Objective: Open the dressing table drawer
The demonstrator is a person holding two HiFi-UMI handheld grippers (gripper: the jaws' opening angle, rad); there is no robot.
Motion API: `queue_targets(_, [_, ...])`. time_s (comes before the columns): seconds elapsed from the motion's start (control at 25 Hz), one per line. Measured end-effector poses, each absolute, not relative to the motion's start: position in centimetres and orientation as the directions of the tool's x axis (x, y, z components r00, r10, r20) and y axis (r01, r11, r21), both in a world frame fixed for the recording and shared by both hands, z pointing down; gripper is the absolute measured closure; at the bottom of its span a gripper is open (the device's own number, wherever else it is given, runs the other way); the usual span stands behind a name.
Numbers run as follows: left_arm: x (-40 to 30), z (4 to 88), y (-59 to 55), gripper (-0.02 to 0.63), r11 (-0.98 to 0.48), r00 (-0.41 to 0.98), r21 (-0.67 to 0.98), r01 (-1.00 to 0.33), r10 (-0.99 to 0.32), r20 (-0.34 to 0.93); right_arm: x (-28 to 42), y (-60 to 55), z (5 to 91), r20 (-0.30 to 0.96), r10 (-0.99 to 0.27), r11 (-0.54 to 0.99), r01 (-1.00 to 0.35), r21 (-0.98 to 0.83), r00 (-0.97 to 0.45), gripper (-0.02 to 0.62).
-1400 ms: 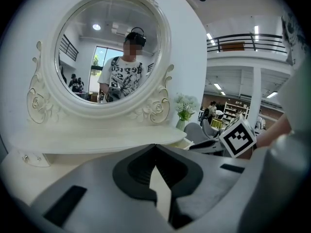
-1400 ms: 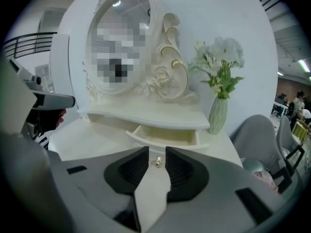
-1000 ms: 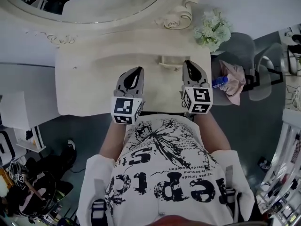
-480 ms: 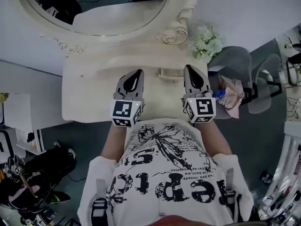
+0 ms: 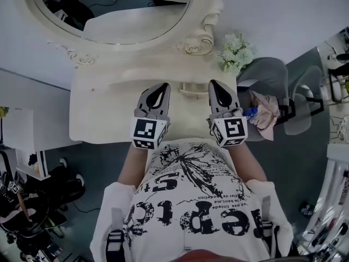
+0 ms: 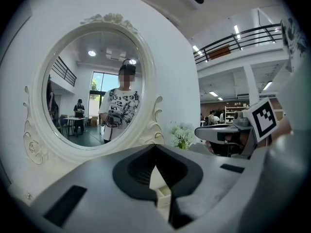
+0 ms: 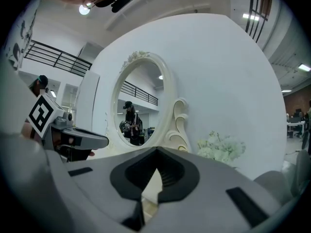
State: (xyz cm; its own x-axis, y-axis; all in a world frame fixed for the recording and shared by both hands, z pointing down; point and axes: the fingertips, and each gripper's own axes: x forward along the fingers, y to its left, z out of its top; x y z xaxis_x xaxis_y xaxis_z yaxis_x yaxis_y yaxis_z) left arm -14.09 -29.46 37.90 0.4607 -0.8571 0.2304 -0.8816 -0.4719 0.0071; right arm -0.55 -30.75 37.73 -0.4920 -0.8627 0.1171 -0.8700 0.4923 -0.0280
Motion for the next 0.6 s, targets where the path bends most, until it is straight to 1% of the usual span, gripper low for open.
queue_targets(0.6, [-12.9, 37.8, -29.2, 0.592, -0.47, 0.463, 0.029, -0.882, -0.856, 0.229, -0.3, -30.4, 38.0, 0.116, -0.857, 0.506, -0.863, 0.003, -0.502, 0.578])
